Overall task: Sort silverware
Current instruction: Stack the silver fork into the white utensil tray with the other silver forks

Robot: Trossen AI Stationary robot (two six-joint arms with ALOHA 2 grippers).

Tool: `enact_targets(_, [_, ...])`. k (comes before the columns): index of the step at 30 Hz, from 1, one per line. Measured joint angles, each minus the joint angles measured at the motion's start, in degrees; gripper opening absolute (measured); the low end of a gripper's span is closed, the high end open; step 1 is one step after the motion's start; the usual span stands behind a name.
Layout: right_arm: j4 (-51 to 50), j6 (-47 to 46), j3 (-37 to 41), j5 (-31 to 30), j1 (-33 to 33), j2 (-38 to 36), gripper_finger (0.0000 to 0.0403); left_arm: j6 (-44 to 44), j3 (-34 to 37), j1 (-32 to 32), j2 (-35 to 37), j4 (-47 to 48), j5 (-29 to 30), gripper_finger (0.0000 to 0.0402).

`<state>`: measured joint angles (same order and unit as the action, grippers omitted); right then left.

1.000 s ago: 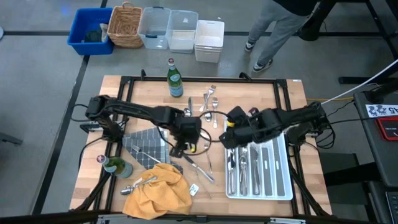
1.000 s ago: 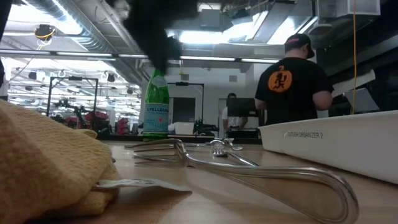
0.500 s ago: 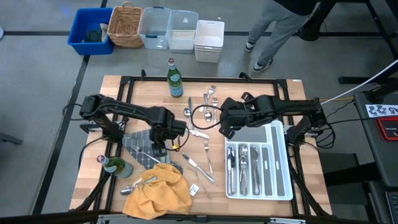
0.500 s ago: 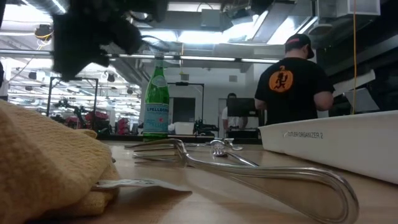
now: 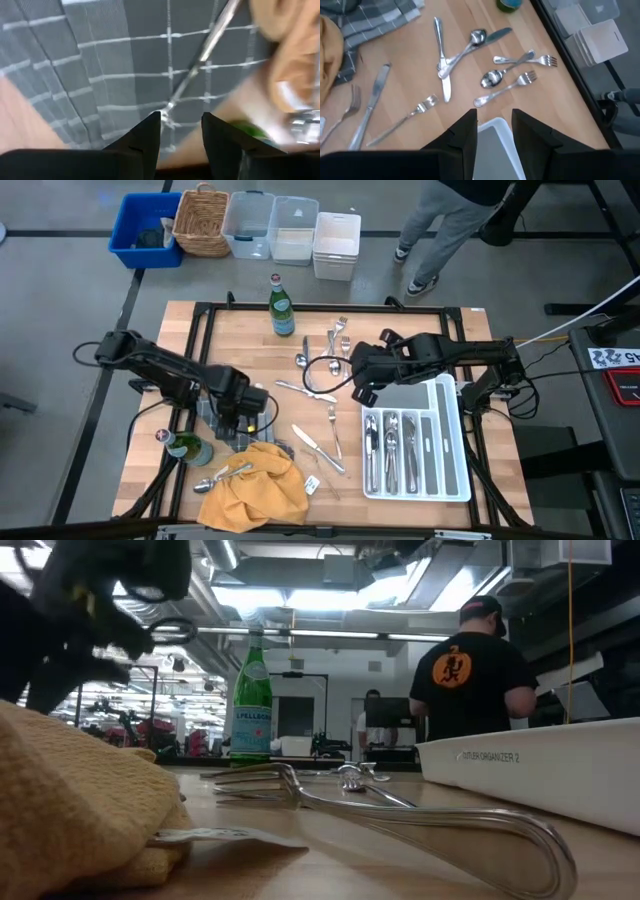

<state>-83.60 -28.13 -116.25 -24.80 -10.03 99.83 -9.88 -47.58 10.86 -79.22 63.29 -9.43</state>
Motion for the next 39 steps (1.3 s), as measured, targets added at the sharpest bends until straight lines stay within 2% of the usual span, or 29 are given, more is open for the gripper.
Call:
enact_targets(6, [1.0,0.0,0.0,0.5,-0.1,0.0,0.0122,4.7,6.7,1.5,0.0,-10.1,1.6,0.0131])
enact_targets(13, [1.2,-0.1,0.0,1.5,-0.1,0.0,0.0122,4.3,6.6,3.0,-0.3,-9.8,3.2,0.0131])
enact_targets(20, [1.3,-1.6,0.0,1.5,-0.1,0.0,0.0122,4.1,6.6,7.4,-0.3,-9.7,3.4,0.0131])
enact_targets(24, [1.3,-1.6,0.0,1.5,-0.1,0.0,0.0122,2.6,6.5,9.0,-0.3,-9.4,6.9,0.0131])
enact_targets(39, [1.3,-1.6,0.0,1.5,-0.1,0.0,0.0122,2.4,6.5,10.2,-0.4,-9.7,7.4,0.0131])
